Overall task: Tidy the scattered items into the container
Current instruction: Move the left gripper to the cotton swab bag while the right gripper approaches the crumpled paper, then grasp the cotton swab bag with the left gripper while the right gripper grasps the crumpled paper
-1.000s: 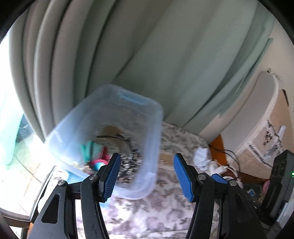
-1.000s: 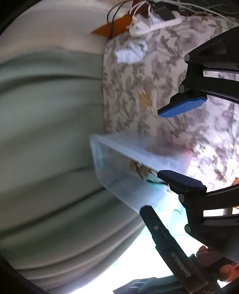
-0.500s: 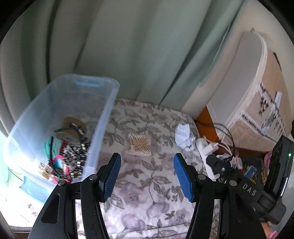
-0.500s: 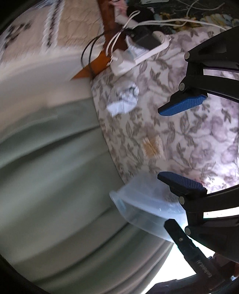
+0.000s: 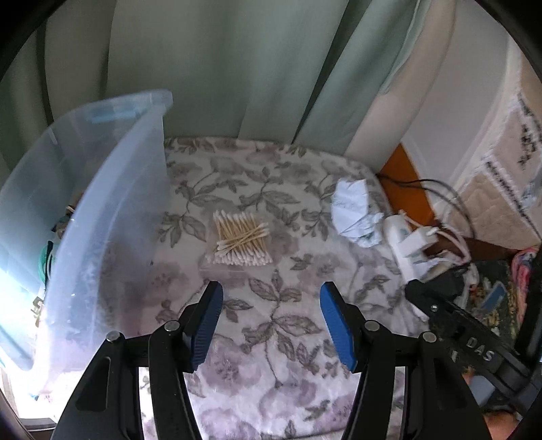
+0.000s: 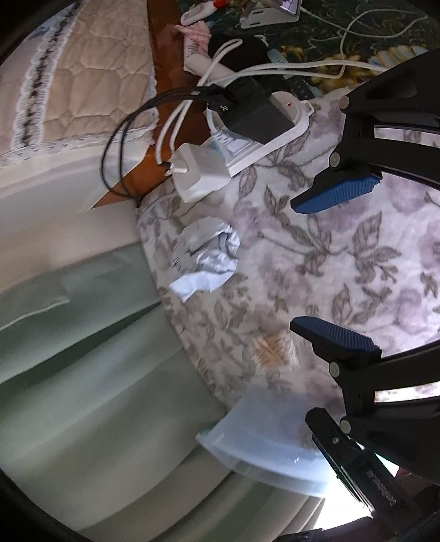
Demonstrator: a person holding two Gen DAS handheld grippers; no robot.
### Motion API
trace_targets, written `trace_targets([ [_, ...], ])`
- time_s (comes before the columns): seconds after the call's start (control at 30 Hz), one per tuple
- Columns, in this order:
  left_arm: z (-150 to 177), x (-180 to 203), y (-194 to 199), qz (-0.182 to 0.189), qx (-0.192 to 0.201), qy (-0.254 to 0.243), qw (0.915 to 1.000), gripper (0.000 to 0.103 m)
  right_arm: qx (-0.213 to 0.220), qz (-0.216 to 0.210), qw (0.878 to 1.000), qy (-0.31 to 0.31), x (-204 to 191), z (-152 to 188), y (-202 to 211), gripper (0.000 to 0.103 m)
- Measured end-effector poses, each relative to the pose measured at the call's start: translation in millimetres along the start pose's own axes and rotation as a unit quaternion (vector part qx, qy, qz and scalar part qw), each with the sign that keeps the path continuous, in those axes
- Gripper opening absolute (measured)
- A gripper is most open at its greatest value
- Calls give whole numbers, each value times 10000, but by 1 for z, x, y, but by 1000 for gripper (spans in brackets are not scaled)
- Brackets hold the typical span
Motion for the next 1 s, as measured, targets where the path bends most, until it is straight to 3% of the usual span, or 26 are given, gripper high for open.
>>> trace_targets([
  [0.23, -2, -10, -46, -322, -242, 112, 9991, 61, -204, -28, 9996, 194, 2, -9, -27, 68],
  [0.33, -5, -14, -64, -425, -348, 117, 9984, 61, -230, -80, 9994, 252, 1, -16, -37, 79],
  [0.63, -16, -23, -106, -486, -504, 188, 9974, 62, -169, -98, 9991, 365, -4, -48, -66, 91],
  [0.73, -18, -28, -117, -499, -562, 247, 9969, 62, -141, -41, 9990, 421, -3, -54, -76, 102],
  [1.0, -23, -31, -137, -460, -571, 187, 9971, 70, -158, 114, 9985, 517, -3, -65, -104, 103],
])
Point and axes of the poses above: each gripper's, at about its wrist camera, not at the fingertips, and y roughly against the way its jaws point, x to its right, z to its underside, the point moved 4 cm from there along -y, roughly the way its jaws point, and after that the axes turned 5 degrees about x, right-handed, at the moved point
